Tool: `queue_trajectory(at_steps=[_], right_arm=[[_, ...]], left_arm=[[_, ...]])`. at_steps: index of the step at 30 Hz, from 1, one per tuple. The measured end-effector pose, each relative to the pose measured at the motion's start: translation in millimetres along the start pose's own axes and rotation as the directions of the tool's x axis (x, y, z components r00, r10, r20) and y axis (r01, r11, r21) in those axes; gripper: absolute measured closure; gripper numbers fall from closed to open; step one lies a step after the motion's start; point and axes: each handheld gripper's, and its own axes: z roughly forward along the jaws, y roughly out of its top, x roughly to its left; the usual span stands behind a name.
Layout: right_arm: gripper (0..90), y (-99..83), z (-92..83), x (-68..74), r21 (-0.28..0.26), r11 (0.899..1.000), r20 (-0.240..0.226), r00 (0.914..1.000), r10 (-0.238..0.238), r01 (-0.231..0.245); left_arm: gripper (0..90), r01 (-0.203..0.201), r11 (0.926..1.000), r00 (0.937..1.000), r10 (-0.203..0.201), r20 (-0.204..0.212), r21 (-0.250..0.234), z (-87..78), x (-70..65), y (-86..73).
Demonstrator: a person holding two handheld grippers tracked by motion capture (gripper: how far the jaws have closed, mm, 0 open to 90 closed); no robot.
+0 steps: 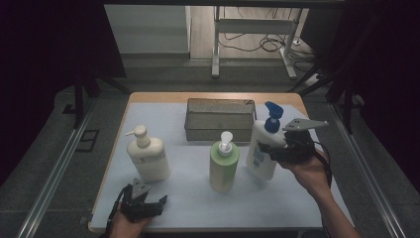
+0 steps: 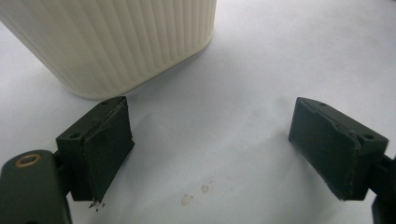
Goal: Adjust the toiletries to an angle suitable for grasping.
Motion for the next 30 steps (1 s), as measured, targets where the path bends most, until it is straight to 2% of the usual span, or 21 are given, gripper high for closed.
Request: queue_trajectory(at_steps=[13,30], right_arm=[[39.7,38.5,1.3,-3.8,-0.012,1.0,-0.018,0.9998,-0.008,0.008],[39.8,78.8,25.2,-6.5,-0.022,0.999,-0.016,0.9995,-0.028,0.027]], left_arm=[[13.0,0.0,1.0,1.0,0.0,0.0,0.001,0.0,0.0,0.1],[13.0,-0.001,1.0,1.0,0.001,0.001,0.004,0.1,0.2,0.4]])
